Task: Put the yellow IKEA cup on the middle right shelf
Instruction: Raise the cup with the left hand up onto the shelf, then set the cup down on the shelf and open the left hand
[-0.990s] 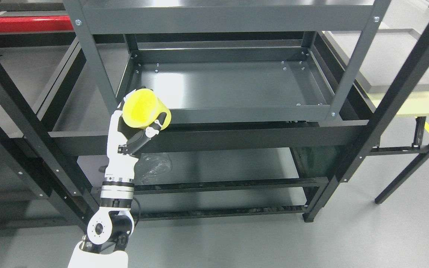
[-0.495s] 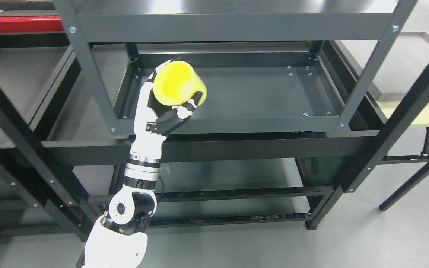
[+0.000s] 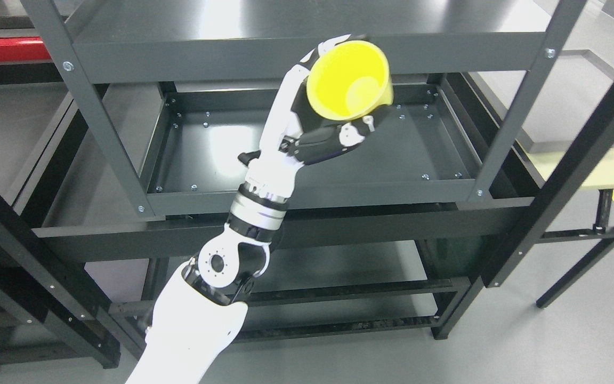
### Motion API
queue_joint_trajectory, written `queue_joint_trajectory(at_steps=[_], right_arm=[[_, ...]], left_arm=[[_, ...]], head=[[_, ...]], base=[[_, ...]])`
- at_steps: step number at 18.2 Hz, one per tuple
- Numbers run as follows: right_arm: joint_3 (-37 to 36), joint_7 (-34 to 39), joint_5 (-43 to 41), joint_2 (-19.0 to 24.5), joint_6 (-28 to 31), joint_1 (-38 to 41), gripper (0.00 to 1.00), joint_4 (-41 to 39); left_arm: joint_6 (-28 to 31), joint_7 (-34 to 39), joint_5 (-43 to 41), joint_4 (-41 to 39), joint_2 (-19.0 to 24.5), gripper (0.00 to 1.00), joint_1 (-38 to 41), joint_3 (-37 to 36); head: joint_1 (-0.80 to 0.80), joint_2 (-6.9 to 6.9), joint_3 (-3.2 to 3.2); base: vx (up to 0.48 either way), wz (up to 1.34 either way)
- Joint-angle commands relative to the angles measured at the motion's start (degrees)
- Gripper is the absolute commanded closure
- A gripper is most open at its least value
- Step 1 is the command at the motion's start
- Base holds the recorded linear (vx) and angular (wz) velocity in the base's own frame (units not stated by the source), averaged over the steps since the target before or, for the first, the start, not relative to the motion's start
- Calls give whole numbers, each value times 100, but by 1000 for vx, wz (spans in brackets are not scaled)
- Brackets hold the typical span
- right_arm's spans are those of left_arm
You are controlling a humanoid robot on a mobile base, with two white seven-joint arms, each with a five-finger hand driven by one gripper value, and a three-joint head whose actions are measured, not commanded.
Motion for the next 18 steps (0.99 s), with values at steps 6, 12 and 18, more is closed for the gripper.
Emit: queue_joint_trajectory(at_steps=[6, 12, 18], right_arm=[[97, 5, -141, -100, 2, 80, 1, 1], [97, 5, -141, -100, 2, 80, 1, 1], [97, 5, -141, -100, 2, 80, 1, 1]], left_arm=[[1625, 804, 282, -51, 100, 100, -1956, -788], [3507, 1667, 2118, 554, 100, 100, -2958, -340], [4748, 2020, 3606, 1714, 100, 100, -3680, -252]], head=[[0, -1, 0], [0, 0, 0], [0, -1, 0]], base=[[116, 217], [84, 226], [56, 114]])
